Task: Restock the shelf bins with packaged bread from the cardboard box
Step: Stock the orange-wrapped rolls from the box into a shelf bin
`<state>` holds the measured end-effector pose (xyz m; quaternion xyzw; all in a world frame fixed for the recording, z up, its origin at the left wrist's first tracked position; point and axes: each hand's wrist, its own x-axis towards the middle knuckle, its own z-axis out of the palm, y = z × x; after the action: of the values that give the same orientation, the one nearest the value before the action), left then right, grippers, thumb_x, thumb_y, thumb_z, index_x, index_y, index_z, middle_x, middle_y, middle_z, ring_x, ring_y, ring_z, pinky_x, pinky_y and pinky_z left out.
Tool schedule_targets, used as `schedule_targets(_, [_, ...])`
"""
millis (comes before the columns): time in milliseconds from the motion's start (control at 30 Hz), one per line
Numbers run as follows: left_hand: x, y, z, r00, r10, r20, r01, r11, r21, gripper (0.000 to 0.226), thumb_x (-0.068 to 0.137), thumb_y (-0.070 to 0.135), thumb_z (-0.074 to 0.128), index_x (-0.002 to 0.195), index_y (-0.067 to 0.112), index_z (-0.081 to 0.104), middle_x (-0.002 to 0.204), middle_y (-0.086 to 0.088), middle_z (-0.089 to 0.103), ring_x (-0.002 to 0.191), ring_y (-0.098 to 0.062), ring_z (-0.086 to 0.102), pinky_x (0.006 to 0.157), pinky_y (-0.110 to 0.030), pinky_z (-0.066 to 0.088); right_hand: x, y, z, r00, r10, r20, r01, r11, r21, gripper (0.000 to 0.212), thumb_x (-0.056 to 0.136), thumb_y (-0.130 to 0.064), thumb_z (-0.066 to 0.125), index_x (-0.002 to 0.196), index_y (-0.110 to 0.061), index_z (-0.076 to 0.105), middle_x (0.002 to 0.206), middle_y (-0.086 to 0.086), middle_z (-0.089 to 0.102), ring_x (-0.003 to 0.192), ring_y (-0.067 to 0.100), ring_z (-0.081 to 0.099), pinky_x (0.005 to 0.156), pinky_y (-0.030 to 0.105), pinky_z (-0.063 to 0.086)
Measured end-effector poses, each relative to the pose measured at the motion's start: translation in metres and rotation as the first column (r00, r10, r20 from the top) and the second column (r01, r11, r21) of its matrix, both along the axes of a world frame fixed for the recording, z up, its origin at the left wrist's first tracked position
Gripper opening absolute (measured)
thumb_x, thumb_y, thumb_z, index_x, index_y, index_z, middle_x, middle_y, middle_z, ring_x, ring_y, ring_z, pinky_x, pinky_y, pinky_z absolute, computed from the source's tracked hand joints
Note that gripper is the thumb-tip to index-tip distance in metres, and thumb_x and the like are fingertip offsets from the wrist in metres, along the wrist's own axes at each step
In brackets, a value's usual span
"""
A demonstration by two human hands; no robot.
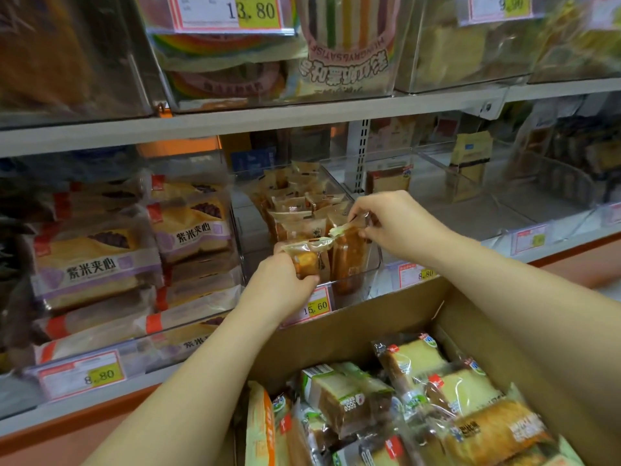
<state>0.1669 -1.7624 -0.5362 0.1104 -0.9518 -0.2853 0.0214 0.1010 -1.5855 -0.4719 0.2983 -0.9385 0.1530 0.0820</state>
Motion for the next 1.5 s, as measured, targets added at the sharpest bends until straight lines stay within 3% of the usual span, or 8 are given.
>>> schedule_targets(333, [-0.003, 0.006, 0.008, 0.998, -0.049, 0.046, 0.045, 0.996, 0.079, 0.066, 0.087, 0.041, 0.064, 0.14, 0.016, 0.035, 0.133, -0.006, 0.055, 0.119, -0.024, 0.054, 0.095, -0.033, 0.044, 0.012, -0.002, -0.019, 0.999, 0.012, 0.032, -0.019, 0.969, 0.247, 0.03, 0.09, -0.003, 0.053, 0.113, -0.018, 0.065, 0.119, 0.003, 0.055, 0.104, 0.024, 0.057, 0.086, 0.035, 0.048])
schedule_targets(467, [0.009, 0.007, 0.015, 0.979, -0.042, -0.202, 0.044, 0.999, 0.007, 0.045, 0.091, 0.034, 0.06, 0.131, 0.021, 0.043, 0.118, -0.006, 0.061, 0.105, -0.022, 0.06, 0.085, -0.033, 0.048, 0.015, 0.005, -0.016, 0.988, 0.04, -0.147, -0.017, 0.989, 0.15, 0.033, 0.086, -0.028, 0.067, 0.119, -0.023, 0.064, 0.116, 0.0, 0.054, 0.104, 0.022, 0.052, 0.086, 0.035, 0.044])
schedule_targets(567, [0.008, 0.008, 0.017, 0.97, -0.077, -0.232, 0.068, 0.997, -0.046, 0.033, 0.093, 0.031, 0.057, 0.123, 0.018, 0.05, 0.107, -0.005, 0.063, 0.093, -0.021, 0.06, 0.076, -0.03, 0.045, 0.022, 0.003, -0.022, 0.946, 0.099, -0.308, -0.085, 0.995, 0.058, 0.023, 0.082, -0.022, 0.071, 0.105, -0.018, 0.071, 0.1, 0.001, 0.063, 0.092, 0.023, 0.053, 0.075, 0.033, 0.041])
schedule_targets(833, [0.004, 0.008, 0.017, 0.985, -0.048, -0.164, 0.046, 0.999, -0.015, 0.041, 0.093, 0.03, 0.058, 0.13, 0.017, 0.046, 0.115, -0.009, 0.062, 0.101, -0.024, 0.059, 0.083, -0.034, 0.047, 0.027, 0.013, -0.032, 0.99, 0.056, -0.131, -0.052, 0.998, 0.032, 0.031, 0.095, -0.021, 0.055, 0.125, -0.02, 0.061, 0.119, -0.002, 0.063, 0.111, 0.017, 0.053, 0.092, 0.033, 0.046])
schedule_targets(967, [0.031, 0.012, 0.02, 0.937, -0.055, -0.346, 0.048, 0.998, -0.027, 0.051, 0.092, 0.029, 0.059, 0.138, 0.025, 0.038, 0.134, 0.0, 0.046, 0.11, -0.018, 0.057, 0.089, -0.029, 0.046, 0.048, 0.036, -0.031, 0.975, 0.101, -0.199, -0.121, 0.989, -0.09, 0.025, 0.087, -0.015, 0.065, 0.112, -0.017, 0.068, 0.109, -0.003, 0.066, 0.102, 0.015, 0.06, 0.085, 0.028, 0.048])
schedule_targets(1100, [0.068, 0.014, 0.021, 0.869, -0.166, -0.467, 0.124, 0.985, -0.121, 0.033, 0.093, 0.026, 0.056, 0.126, 0.025, 0.051, 0.121, 0.01, 0.049, 0.1, -0.008, 0.057, 0.082, -0.034, 0.052, 0.079, 0.068, -0.039, 0.993, 0.116, -0.038, -0.116, 0.993, -0.001, 0.02, 0.09, -0.022, 0.062, 0.109, -0.024, 0.069, 0.102, -0.013, 0.066, 0.092, 0.001, 0.055, 0.085, 0.024, 0.048])
schedule_targets(1300, [0.096, 0.024, 0.001, 0.914, -0.245, -0.323, 0.213, 0.968, -0.131, 0.02, 0.092, 0.03, 0.057, 0.111, 0.034, 0.058, 0.099, 0.022, 0.052, 0.094, -0.003, 0.055, 0.083, -0.034, 0.051, 0.107, 0.118, -0.07, 0.911, -0.036, 0.41, -0.144, 0.905, 0.4, 0.04, 0.083, -0.028, 0.068, 0.122, -0.032, 0.06, 0.115, -0.015, 0.062, 0.105, 0.005, 0.056, 0.092, 0.028, 0.048])
schedule_targets(1500, [0.098, 0.038, -0.011, 0.909, -0.352, -0.222, 0.33, 0.935, -0.131, 0.025, 0.092, 0.032, 0.058, 0.117, 0.033, 0.058, 0.101, 0.022, 0.054, 0.091, 0.001, 0.053, 0.081, -0.022, 0.048, 0.126, 0.14, -0.106, 0.848, -0.184, 0.497, -0.144, 0.822, 0.55, 0.063, 0.075, -0.026, 0.073, 0.132, -0.032, 0.049, 0.119, -0.001, 0.06, 0.109, 0.019, 0.055, 0.088, 0.03, 0.046])
